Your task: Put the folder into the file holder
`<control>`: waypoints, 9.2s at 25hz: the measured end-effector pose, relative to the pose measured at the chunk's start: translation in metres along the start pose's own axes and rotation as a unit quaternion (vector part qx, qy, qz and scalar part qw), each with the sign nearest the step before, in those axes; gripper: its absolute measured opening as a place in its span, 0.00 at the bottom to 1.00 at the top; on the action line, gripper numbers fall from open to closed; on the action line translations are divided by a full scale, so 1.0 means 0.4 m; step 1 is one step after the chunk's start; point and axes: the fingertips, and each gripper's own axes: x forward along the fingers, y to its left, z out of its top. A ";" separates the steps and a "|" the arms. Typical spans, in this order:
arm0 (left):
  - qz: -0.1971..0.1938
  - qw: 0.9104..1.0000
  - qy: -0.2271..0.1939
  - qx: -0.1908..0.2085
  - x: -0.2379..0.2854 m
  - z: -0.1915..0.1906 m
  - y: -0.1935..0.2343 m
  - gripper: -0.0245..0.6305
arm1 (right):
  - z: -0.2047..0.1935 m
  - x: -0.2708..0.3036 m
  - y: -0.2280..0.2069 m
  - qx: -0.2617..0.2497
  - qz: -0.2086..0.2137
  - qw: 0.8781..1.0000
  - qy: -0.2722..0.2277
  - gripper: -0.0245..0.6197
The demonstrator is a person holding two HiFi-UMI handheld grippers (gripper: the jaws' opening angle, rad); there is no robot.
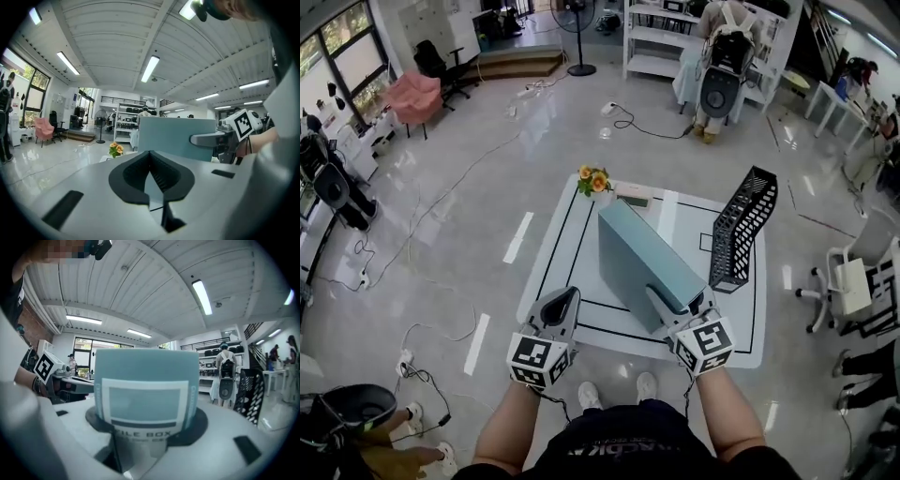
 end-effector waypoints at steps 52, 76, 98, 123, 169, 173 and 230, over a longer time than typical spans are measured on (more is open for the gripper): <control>-0.351 0.935 -0.023 0.042 0.218 0.151 -0.526 0.04 | 0.311 -0.529 -0.456 0.030 -0.438 0.892 -0.108 0.45; -0.357 0.934 -0.019 0.024 0.411 0.158 -0.514 0.04 | 0.262 -0.323 -0.696 0.046 -0.437 0.896 -0.065 0.45; -0.334 0.942 0.022 0.033 0.456 0.109 -0.466 0.04 | 0.077 -0.216 -0.756 0.070 -0.437 0.896 -0.031 0.45; -0.307 0.950 0.060 -0.002 0.466 0.013 -0.423 0.04 | -0.078 -0.163 -0.762 0.067 -0.427 0.902 -0.011 0.47; -0.246 0.969 0.004 0.016 0.047 0.015 -0.317 0.09 | 0.054 -0.280 -0.070 -0.047 -0.248 0.967 -0.029 0.34; -0.235 0.972 0.002 0.010 0.021 0.019 -0.311 0.07 | 0.055 -0.285 -0.027 -0.063 -0.239 0.969 -0.023 0.04; -0.060 0.998 -0.009 -0.027 -0.072 -0.072 -0.715 0.04 | -0.086 -0.624 -0.066 0.000 -0.026 0.999 -0.033 0.04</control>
